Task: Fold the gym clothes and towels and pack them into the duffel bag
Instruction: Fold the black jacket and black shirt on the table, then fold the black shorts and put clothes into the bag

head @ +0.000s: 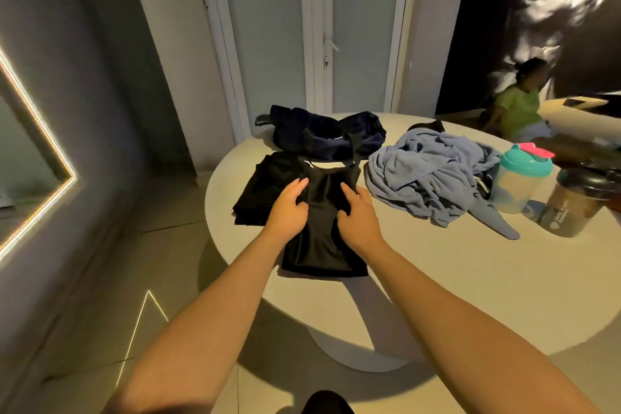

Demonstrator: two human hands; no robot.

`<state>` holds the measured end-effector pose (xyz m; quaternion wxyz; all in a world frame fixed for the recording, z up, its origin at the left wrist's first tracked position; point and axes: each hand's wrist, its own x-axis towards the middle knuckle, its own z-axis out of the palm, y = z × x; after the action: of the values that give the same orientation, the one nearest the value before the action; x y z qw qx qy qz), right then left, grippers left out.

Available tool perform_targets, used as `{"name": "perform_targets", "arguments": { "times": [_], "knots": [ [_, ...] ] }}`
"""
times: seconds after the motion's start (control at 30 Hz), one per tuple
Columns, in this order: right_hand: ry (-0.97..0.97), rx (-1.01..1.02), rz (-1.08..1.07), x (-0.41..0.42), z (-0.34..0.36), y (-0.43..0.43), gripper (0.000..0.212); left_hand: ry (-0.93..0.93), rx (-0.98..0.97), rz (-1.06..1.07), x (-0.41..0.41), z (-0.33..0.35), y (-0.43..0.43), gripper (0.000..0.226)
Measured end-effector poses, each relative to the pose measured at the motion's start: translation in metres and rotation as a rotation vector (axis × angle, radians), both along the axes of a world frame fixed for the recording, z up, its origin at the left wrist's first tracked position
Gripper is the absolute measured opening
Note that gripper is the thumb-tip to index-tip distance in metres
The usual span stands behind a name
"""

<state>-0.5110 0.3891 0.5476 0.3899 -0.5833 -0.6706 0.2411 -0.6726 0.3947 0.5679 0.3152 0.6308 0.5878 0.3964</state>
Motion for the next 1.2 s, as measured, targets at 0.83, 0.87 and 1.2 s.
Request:
{"name": "perform_targets", "arguments": {
  "times": [0.83, 0.87, 1.2],
  "knots": [
    [-0.219, 0.148, -0.052, -0.126, -0.032, 0.151, 0.043, 0.793, 0.184, 0.252, -0.104, -0.03, 0.134, 0.047],
    [-0.174, 0.066, -0.028, -0.127, -0.035, 0.149, 0.042, 0.758, 0.123, 0.207, -0.1, -0.03, 0.132, 0.049],
    [-0.085, -0.094, 0.143, -0.079, -0.03, 0.114, 0.042, 0.775, 0.018, 0.261, -0.069, -0.029, 0.106, 0.046]
  ]
}}
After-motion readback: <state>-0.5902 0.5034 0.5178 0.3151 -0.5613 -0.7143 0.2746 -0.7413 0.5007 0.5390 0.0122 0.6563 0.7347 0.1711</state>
